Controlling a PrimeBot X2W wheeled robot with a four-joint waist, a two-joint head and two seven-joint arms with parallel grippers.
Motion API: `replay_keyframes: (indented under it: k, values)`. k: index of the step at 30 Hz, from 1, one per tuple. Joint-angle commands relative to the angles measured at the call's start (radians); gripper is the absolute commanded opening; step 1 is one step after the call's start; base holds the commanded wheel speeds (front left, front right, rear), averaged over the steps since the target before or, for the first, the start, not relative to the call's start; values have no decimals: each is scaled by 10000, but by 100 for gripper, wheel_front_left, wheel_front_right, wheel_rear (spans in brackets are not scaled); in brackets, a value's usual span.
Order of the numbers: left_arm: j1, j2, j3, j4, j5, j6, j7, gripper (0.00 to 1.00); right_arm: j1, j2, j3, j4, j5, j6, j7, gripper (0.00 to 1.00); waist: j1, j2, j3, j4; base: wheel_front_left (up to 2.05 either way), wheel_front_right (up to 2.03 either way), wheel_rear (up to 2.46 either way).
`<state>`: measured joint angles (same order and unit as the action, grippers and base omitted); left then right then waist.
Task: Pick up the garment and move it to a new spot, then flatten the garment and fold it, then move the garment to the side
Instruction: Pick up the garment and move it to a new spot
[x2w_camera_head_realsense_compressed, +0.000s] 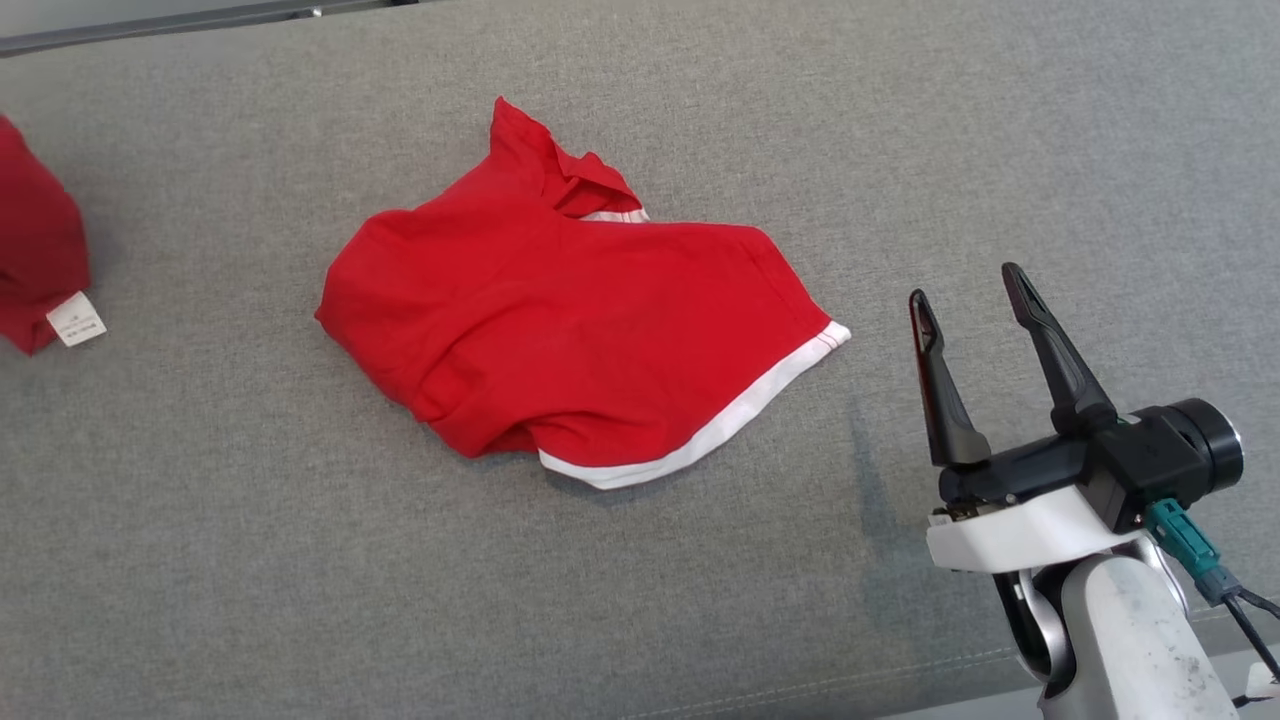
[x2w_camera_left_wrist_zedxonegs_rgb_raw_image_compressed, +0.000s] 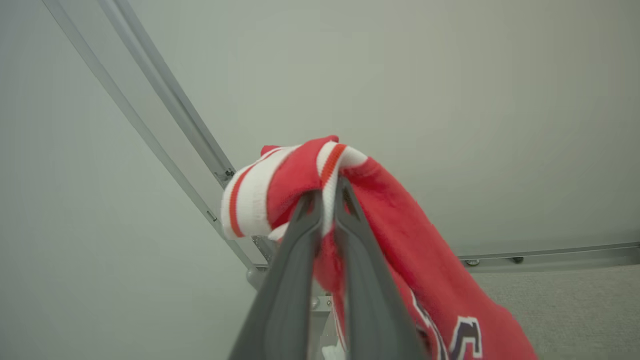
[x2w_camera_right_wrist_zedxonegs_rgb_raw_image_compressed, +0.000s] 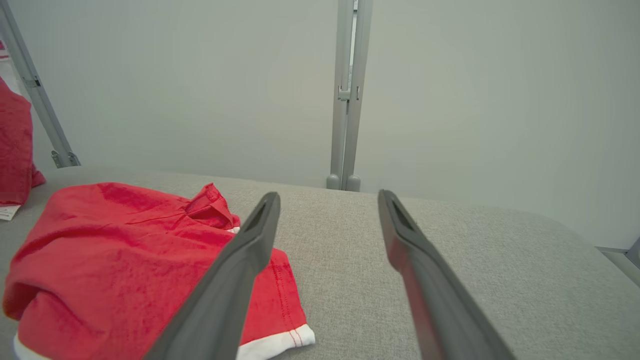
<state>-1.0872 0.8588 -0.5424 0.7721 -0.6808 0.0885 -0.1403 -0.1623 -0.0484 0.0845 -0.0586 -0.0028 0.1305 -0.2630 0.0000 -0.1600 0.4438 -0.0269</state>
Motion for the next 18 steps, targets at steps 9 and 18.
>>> replay_keyframes:
  k: [9, 18]
  values:
    - [1229, -419, 169, 869, -674, 114, 19, 0, -158, -38, -31, -75, -324, 4, -38, 100, 0, 0, 938, 4, 0, 0, 0]
    - [1509, -1189, 24, 1950, -904, -27, -165, 0, -260, -38, 30, -218, -641, 4, -38, 100, 0, 0, 1474, 42, 0, 0, 0]
